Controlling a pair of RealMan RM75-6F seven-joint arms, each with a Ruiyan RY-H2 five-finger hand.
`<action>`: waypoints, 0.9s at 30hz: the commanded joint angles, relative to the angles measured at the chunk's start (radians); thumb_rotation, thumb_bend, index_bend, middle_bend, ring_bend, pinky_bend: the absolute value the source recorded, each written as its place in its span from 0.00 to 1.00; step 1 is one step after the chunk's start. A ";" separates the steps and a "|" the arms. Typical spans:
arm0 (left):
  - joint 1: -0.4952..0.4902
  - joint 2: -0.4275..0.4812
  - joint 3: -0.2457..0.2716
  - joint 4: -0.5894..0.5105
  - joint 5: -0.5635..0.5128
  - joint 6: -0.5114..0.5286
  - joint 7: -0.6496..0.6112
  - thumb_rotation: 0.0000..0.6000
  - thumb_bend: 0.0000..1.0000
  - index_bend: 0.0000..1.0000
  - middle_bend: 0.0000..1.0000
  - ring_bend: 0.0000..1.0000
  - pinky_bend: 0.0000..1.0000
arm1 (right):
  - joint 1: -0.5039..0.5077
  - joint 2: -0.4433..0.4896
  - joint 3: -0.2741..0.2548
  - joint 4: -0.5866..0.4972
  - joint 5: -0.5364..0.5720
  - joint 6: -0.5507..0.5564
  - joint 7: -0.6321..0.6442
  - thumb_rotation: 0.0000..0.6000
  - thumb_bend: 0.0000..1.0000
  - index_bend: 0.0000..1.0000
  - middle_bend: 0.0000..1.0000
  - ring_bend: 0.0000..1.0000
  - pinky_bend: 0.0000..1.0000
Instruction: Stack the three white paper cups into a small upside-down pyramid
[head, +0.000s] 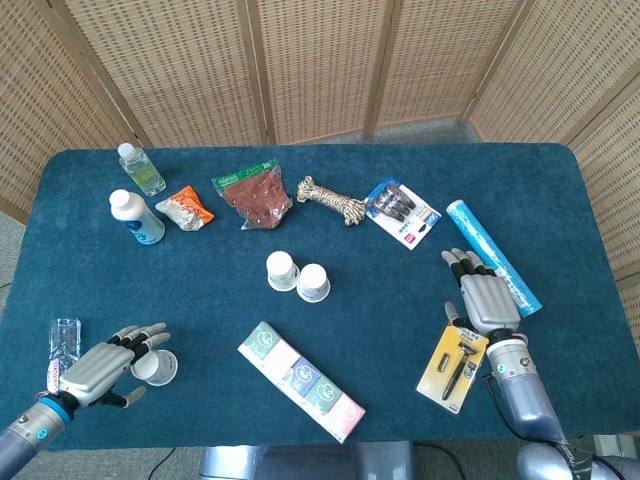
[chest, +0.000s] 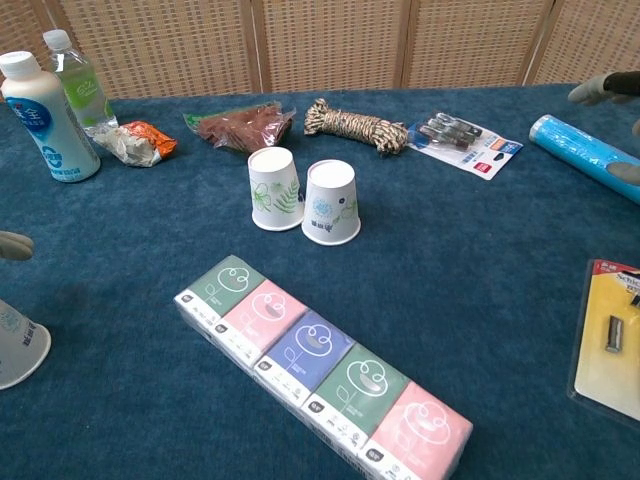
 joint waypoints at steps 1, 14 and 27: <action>0.009 0.004 0.008 0.003 0.013 0.010 -0.003 1.00 0.43 0.00 0.00 0.00 0.00 | -0.001 0.000 0.000 -0.002 -0.001 0.002 -0.001 1.00 0.49 0.02 0.00 0.00 0.21; 0.022 -0.069 -0.018 0.047 -0.027 0.007 0.011 1.00 0.43 0.02 0.00 0.00 0.03 | -0.012 -0.001 -0.004 -0.003 -0.008 0.008 0.005 1.00 0.49 0.02 0.00 0.00 0.21; 0.045 -0.108 -0.021 0.082 -0.041 0.026 -0.001 1.00 0.44 0.22 0.03 0.02 0.39 | -0.032 0.013 -0.008 -0.008 -0.024 0.013 0.025 1.00 0.49 0.02 0.00 0.00 0.21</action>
